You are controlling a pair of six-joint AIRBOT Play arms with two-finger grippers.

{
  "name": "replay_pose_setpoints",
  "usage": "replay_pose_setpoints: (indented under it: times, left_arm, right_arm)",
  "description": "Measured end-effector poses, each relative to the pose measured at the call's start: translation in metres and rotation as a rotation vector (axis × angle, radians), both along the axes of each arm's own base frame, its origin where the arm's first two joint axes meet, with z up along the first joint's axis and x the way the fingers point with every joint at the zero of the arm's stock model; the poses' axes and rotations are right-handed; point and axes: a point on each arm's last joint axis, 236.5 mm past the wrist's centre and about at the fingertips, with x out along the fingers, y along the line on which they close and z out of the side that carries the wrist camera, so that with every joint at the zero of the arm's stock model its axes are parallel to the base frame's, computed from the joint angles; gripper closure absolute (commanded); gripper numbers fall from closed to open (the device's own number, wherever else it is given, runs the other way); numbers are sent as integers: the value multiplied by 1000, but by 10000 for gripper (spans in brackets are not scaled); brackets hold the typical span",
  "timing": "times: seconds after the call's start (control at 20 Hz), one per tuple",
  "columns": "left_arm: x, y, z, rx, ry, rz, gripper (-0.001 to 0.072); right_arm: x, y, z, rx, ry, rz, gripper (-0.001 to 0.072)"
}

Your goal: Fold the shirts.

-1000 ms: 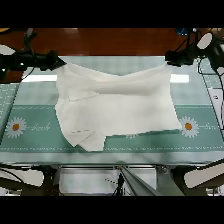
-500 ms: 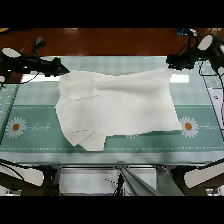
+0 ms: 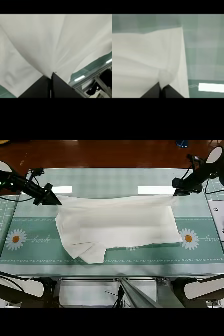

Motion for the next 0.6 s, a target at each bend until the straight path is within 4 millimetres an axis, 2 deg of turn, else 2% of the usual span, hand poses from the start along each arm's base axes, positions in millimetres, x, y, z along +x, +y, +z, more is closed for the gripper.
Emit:
replay_pose_setpoints:
  times: [0.05,0.1,0.15,0.2,0.25,0.35,0.45,0.6]
  left_arm:
    - [-4,-2,-7,8,27,-5,685]
    - [-7,-4,-12,15,47,-7,626]
    - [-8,-5,-16,20,54,-9,469]
    - [-7,-5,-20,28,56,0,312]
    - [-5,-6,-21,32,51,7,259]
    - [-2,-4,-16,35,37,10,260]
    - [-1,2,2,32,12,10,259]
    - [-12,24,39,66,-50,26,260]
  right_arm:
    - [-3,0,-5,2,17,0,688]
    - [-5,0,-9,4,29,-2,688]
    - [-4,0,-12,3,28,-6,662]
    - [-2,0,-13,2,21,-8,521]
    - [0,-1,-14,2,16,-10,397]
    - [1,-1,-12,0,7,8,386]
    - [-10,-4,-3,-16,28,71,386]
    - [-37,-31,24,-88,69,107,376]
